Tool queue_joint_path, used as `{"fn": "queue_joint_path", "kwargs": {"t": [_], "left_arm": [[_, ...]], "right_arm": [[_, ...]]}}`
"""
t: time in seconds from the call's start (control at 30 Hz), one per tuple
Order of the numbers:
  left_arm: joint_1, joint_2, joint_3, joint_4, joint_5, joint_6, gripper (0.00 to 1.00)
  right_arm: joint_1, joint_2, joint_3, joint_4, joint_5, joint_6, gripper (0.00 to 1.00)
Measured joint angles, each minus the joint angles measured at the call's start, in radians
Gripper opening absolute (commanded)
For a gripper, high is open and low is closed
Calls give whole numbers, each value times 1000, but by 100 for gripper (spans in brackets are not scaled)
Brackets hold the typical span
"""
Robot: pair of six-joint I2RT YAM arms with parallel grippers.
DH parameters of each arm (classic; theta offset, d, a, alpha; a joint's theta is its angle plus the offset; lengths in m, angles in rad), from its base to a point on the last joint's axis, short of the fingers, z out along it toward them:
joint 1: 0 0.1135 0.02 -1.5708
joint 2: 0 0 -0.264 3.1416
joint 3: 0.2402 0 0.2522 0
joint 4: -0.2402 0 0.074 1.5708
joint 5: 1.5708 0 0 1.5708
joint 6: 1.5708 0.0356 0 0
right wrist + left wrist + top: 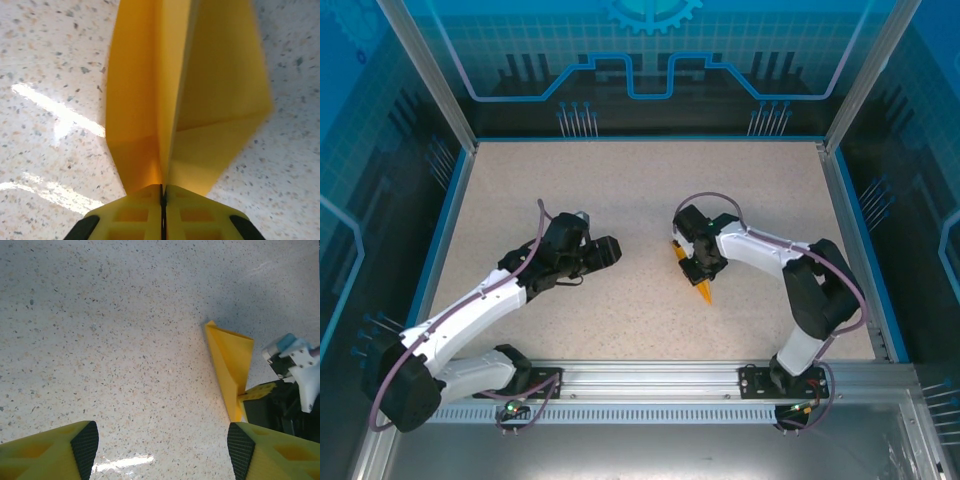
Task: Fold a paper plane with a square sheet of paper (fold left side to right side)
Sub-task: Turn over the paper plane at the center of the table, then pick up the paper plane at the center of the table, then place the paper plane at the center of the table.
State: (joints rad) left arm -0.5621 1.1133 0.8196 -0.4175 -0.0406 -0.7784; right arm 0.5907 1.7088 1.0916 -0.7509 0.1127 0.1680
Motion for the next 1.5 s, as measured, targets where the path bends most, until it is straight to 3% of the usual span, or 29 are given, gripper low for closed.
{"fn": "queue_joint_path", "kwargs": {"t": [0.4,0.6,0.8,0.87,1.0,1.17,1.5], "left_arm": [[0,0,0,0,0,0,73],[0,0,0,0,0,0,73],[0,3,0,0,0,0,73],[0,3,0,0,0,1,74],[0,-7,0,-1,0,22,85],[0,-66,-24,21,18,60,99],[0,-84,-50,50,69,105,99]], "right_arm": [[-16,49,0,4,-62,19,22],[-16,56,1,0,-61,24,23],[-16,97,10,-7,-61,40,17],[-16,101,22,-8,-64,47,8],[-39,115,64,-14,-88,78,3],[-121,190,288,-74,-94,135,2],[-179,577,920,-282,65,269,1]]}}
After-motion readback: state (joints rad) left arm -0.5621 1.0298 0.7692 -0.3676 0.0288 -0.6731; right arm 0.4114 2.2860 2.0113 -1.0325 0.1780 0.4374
